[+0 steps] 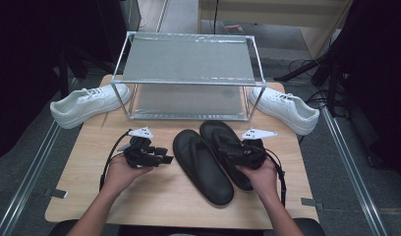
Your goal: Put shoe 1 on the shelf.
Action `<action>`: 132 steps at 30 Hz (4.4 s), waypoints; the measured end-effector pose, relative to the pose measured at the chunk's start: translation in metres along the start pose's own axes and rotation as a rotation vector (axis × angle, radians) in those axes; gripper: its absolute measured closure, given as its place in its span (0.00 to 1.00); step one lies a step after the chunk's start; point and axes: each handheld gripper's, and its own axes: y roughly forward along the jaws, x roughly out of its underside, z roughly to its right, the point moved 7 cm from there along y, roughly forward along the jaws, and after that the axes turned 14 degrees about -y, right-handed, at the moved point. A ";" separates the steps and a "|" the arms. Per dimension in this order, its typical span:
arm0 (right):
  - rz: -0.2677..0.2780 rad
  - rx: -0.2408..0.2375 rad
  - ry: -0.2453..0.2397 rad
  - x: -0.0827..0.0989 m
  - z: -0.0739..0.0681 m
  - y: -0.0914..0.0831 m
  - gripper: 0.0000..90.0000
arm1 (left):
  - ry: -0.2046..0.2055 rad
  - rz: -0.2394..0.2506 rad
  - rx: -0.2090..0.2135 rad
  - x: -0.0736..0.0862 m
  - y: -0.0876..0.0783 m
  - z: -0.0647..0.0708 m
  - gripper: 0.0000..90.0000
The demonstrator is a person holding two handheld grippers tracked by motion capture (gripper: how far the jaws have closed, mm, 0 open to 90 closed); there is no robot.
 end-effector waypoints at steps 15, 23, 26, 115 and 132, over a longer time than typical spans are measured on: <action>-0.001 0.020 -0.003 0.007 -0.008 0.004 0.45 | 0.017 0.003 -0.037 -0.004 -0.005 -0.012 0.49; -0.029 0.012 -0.007 0.013 -0.011 0.014 0.45 | 0.007 0.023 -0.042 -0.009 -0.009 -0.019 0.48; -0.038 0.010 -0.012 0.014 -0.014 0.018 0.45 | 0.005 0.023 -0.044 -0.010 -0.008 -0.021 0.48; -0.086 0.092 -0.002 -0.037 0.006 0.047 0.83 | -0.068 0.082 -0.061 0.008 -0.035 -0.036 0.45; -0.103 0.138 0.015 -0.071 0.039 0.097 0.83 | -0.050 0.068 -0.068 0.012 -0.033 -0.034 0.44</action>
